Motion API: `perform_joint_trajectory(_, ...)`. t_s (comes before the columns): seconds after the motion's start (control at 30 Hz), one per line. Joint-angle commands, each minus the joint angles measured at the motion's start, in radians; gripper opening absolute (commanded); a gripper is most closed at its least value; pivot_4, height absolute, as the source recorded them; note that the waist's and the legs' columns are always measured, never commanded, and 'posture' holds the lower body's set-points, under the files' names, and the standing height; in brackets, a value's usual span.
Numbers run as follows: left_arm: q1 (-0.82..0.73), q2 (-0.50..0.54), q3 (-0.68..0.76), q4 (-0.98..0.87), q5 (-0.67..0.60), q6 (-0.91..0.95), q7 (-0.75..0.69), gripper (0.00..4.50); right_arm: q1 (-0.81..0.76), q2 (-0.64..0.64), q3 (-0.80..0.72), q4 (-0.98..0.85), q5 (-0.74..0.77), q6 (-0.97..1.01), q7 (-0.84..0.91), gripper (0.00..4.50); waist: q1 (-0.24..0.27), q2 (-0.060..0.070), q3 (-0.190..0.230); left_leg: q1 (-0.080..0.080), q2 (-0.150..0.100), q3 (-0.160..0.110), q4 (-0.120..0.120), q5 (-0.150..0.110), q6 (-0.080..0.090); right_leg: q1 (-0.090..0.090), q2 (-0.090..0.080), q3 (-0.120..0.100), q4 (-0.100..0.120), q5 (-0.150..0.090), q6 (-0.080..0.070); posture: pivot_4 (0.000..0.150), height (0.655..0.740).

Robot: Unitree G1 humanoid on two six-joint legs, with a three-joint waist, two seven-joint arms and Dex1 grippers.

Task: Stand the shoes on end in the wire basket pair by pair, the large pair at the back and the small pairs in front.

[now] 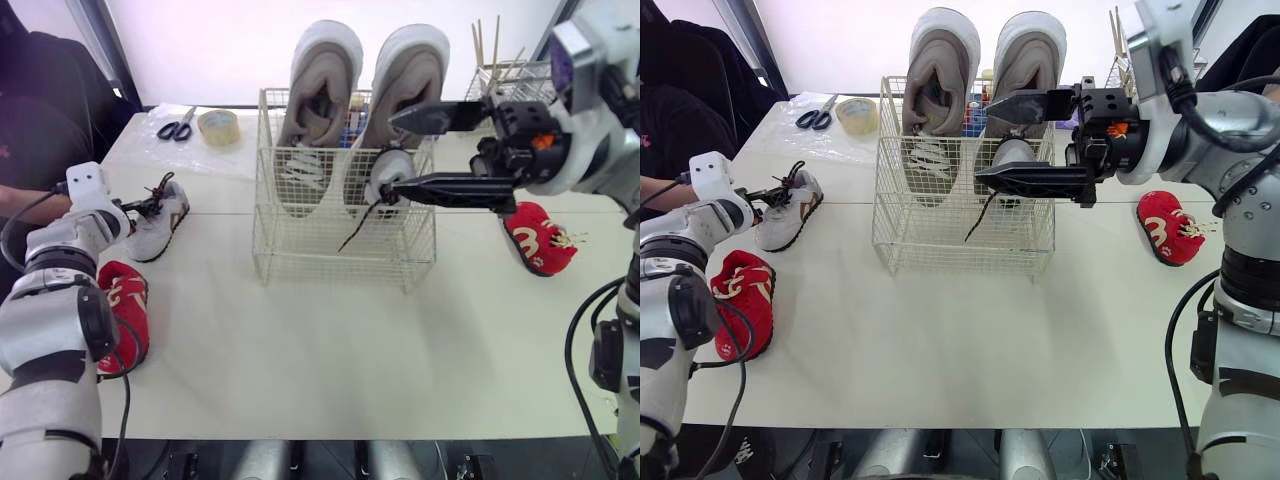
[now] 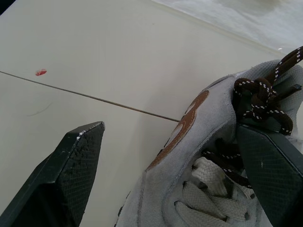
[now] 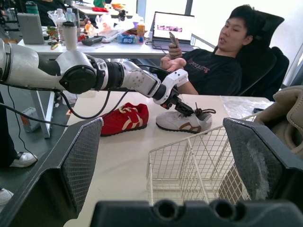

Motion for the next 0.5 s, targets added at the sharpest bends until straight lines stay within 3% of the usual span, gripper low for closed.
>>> perform_joint_trajectory(0.03,0.02,0.001,0.025,0.008,0.02,-0.006,0.03,3.26,-0.025,-0.027,-0.02,-0.029,0.011,-0.006,-0.004,4.5,-0.002,0.0,0.0,0.0,0.0,0.0,0.0,0.0,0.0,0.0,0.0,0.0,0.0,0.0,0.0,0.15,0.74)
perform_joint_trajectory(0.23,0.018,-0.006,0.046,0.007,0.028,-0.006,0.039,0.03,-0.032,-0.035,-0.009,-0.028,0.001,-0.013,-0.009,4.5,-0.007,0.0,0.0,0.0,0.0,0.0,0.0,0.0,0.0,0.0,0.0,0.0,0.001,0.0,0.0,0.15,0.74)
perform_joint_trajectory(0.5,-0.054,0.028,0.09,-0.023,0.006,-0.016,-0.011,0.03,-0.025,-0.002,-0.003,-0.024,0.009,-0.036,-0.016,4.5,-0.003,-0.001,0.0,0.0,0.0,0.0,0.0,0.0,0.0,-0.001,0.0,0.0,0.001,0.0,0.0,0.15,0.74)
